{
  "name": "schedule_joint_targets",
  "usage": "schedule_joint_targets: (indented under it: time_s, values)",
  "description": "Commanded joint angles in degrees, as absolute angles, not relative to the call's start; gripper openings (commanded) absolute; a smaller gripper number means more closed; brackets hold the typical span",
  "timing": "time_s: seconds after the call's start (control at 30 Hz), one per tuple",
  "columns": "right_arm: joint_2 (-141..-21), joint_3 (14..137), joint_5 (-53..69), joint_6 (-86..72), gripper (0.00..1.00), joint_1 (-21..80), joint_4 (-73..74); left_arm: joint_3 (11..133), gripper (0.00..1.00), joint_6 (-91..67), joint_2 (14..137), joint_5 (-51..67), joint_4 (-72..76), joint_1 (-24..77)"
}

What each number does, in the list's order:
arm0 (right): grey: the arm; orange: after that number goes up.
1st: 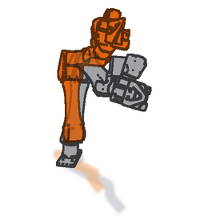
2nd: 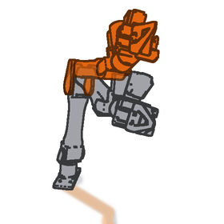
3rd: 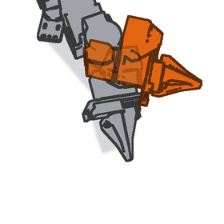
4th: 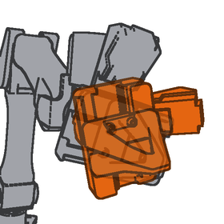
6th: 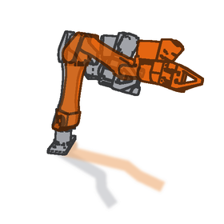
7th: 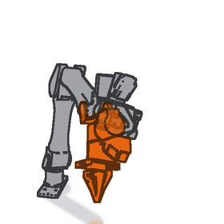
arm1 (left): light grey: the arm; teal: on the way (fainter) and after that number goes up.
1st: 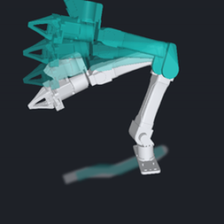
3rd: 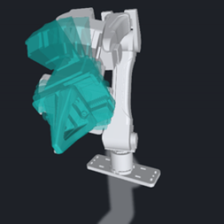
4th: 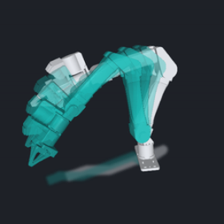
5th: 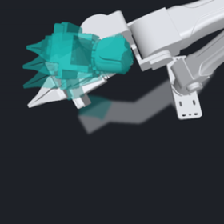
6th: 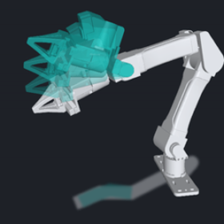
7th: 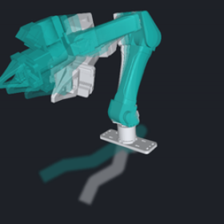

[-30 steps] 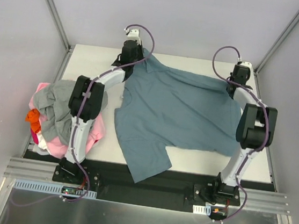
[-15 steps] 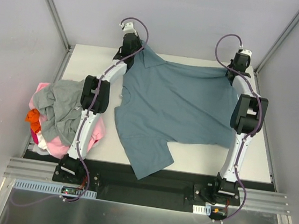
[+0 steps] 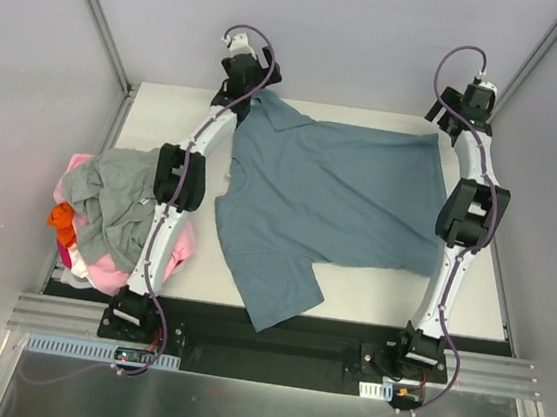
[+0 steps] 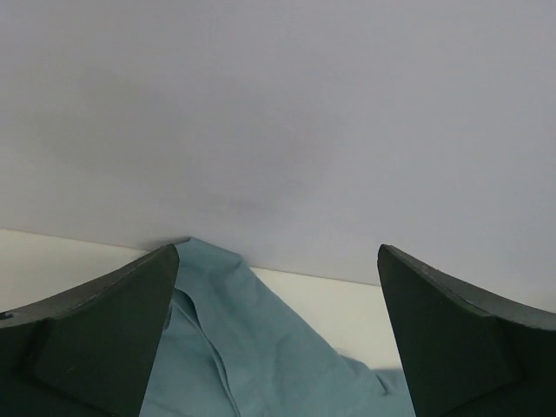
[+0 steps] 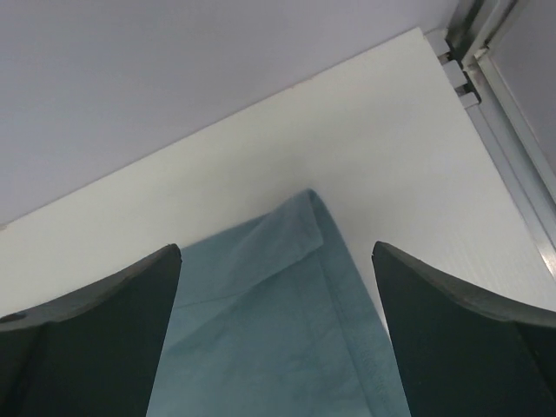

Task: Fold and stack the t-shirts
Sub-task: Flatten out the tshirt

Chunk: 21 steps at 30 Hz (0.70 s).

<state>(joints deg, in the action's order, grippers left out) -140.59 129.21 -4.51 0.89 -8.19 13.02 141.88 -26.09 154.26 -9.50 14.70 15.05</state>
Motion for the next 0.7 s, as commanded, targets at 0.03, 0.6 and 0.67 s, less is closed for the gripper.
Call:
schedule_joint_targets:
  time_s: [0.03, 0.6, 0.67]
  values:
    - [-123.5, 121.4, 3.8, -3.4, 0.96, -7.3, 16.8, 135.2, 0.99, -25.5, 130.6, -1.5, 8.1, 14.3]
    - [-92.0, 80.3, 7.9, -8.7, 0.96, -5.4, 20.0, 66.5, 0.92, -48.4, 79.0, 2.3, -7.3, 23.3]
    - [-90.2, 78.0, 8.7, -9.8, 0.96, -5.4, 21.4, 64.7, 0.89, -49.5, 78.9, 6.1, -7.4, 24.4]
